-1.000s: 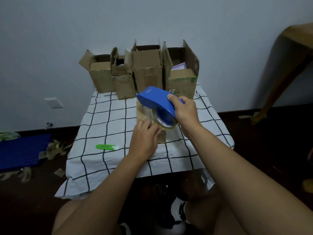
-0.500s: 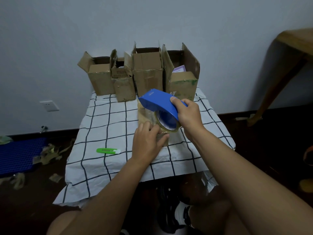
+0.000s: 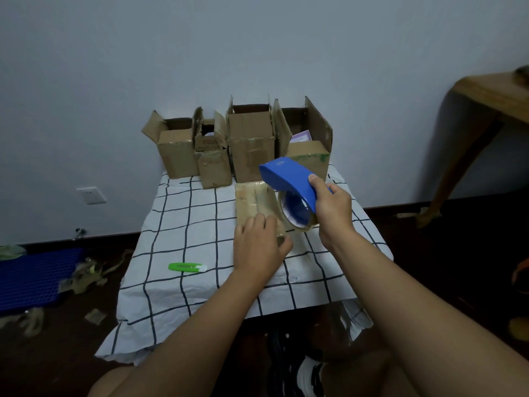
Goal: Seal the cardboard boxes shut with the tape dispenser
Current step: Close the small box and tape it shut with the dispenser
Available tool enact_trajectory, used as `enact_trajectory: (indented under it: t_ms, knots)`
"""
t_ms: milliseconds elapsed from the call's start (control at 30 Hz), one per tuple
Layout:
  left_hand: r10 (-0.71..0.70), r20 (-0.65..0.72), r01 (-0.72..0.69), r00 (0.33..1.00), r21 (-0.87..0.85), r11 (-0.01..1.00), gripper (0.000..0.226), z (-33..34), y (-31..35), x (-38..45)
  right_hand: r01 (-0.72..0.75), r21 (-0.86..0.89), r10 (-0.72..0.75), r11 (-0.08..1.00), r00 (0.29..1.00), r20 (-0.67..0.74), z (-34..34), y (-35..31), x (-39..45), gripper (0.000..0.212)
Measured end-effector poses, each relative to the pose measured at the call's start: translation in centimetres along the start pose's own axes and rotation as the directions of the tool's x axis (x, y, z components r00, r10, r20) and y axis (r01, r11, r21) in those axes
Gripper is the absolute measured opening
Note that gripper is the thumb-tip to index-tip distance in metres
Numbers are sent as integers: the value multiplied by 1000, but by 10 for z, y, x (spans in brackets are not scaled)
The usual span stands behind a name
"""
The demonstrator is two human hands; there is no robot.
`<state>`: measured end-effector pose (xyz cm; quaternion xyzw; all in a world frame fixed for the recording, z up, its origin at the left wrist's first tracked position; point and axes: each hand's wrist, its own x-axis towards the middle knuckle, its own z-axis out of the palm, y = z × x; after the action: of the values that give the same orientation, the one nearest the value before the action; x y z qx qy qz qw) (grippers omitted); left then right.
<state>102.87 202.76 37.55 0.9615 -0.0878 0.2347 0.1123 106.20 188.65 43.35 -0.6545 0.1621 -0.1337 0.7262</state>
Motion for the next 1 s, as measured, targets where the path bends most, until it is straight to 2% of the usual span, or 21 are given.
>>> enact_trajectory:
  t_ms: [100,200,367,467,600,733,833,900,933,1000]
  knots:
    - [31,51,-36,998,87,996,34,-5,4,3,8,29,-8,1000,1000,-22,-17,-8,4,34]
    - [80,37,-84,996,111,990,22,-12,9,-1,19,-3,-19,1000,999,-27,-31,-11,6,31]
    - [246,-138,-243,959,37,969,14,-24,-8,-11,32,-5,-33,999,999,-38,-42,-12,10,33]
    - [298,-126,-308,946,-66,949,8,-30,-35,-17,45,3,-45,999,999,-28,-43,-11,9,34]
    - [276,-8,-275,961,-113,955,33,-39,-65,-20,61,4,-60,998,998,-20,-43,-10,8,34]
    - [149,90,-145,985,-54,988,34,-42,-63,-12,65,18,-65,998,998,-27,-45,-13,7,34]
    - [208,43,-204,977,-92,975,34,-37,-32,-22,72,28,-71,997,997,-35,-49,-15,8,34]
    - [281,60,-271,958,-132,953,48,-31,-2,-35,81,30,-80,996,996,-36,-51,-16,8,33]
    - [312,87,-302,946,-107,947,55,-26,12,-41,83,32,-82,996,996,-38,-53,-15,9,33]
    - [336,89,-332,938,-57,941,50,-19,30,-48,83,46,-81,995,996,-49,-54,-14,10,32]
